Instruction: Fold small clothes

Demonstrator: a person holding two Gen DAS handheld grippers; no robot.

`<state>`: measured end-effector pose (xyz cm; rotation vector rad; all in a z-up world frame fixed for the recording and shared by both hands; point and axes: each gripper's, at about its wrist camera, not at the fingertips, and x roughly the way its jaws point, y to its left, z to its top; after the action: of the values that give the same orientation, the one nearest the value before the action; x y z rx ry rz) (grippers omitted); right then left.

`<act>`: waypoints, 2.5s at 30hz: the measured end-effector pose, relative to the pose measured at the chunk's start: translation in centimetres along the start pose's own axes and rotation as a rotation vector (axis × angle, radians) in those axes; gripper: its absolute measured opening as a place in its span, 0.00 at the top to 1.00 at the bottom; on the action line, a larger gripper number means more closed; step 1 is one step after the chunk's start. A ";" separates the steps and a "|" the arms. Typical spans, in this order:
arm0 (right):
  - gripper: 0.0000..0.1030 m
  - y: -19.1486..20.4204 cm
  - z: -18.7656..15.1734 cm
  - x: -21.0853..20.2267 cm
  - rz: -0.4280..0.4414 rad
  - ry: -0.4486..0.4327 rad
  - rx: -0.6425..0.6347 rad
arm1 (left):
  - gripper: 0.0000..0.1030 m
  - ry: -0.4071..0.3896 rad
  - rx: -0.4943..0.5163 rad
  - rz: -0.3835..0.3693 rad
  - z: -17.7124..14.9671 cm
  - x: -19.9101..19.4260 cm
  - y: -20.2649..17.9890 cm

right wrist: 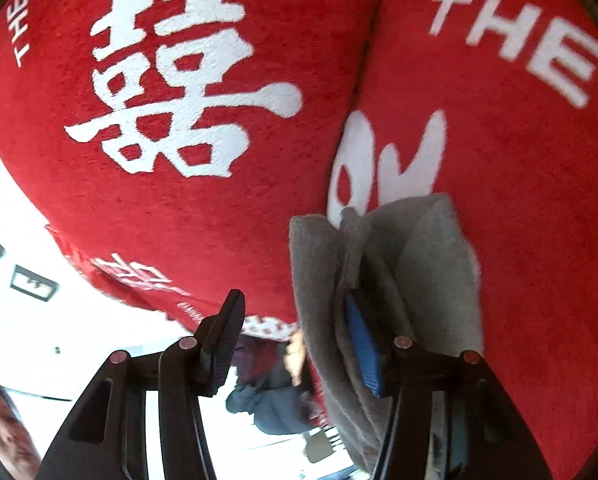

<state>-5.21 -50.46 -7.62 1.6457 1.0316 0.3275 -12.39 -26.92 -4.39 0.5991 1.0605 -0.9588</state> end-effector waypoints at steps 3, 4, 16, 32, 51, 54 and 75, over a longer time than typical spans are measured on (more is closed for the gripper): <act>0.45 1.1 0.1 -0.4 0.120 -0.050 -0.010 | 0.86 0.005 -0.006 0.000 0.1 -0.5 0.1; 0.45 1.6 1.0 -1.0 0.156 -0.077 -0.007 | 0.85 0.003 -0.015 0.004 0.1 -0.8 0.2; 0.45 3.3 -0.6 -0.9 -0.378 -0.005 -0.186 | 0.36 0.021 -0.303 0.048 -1.6 -6.0 7.1; 0.90 2.5 -1.7 1.2 -0.762 0.032 -0.336 | 0.36 0.102 -0.693 0.180 -5.7 -1.9 18.8; 0.47 -0.4 -15.9 -7.4 -0.621 0.089 -0.080 | 0.36 0.245 -0.778 -0.206 -9.7 -1.2 17.9; 0.47 -1.7 -16.6 -7.5 -0.591 0.060 -0.047 | 0.51 0.238 -0.821 -0.272 -10.5 -0.6 17.7; 0.77 1.0 -20.5 -6.1 -0.907 -0.056 -0.224 | 0.76 0.148 -0.592 -0.209 -12.3 -2.2 14.9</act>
<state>-22.09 -41.80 2.17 0.8539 1.5132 -0.2044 -5.25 -9.17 -7.61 0.0690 1.4826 -0.7305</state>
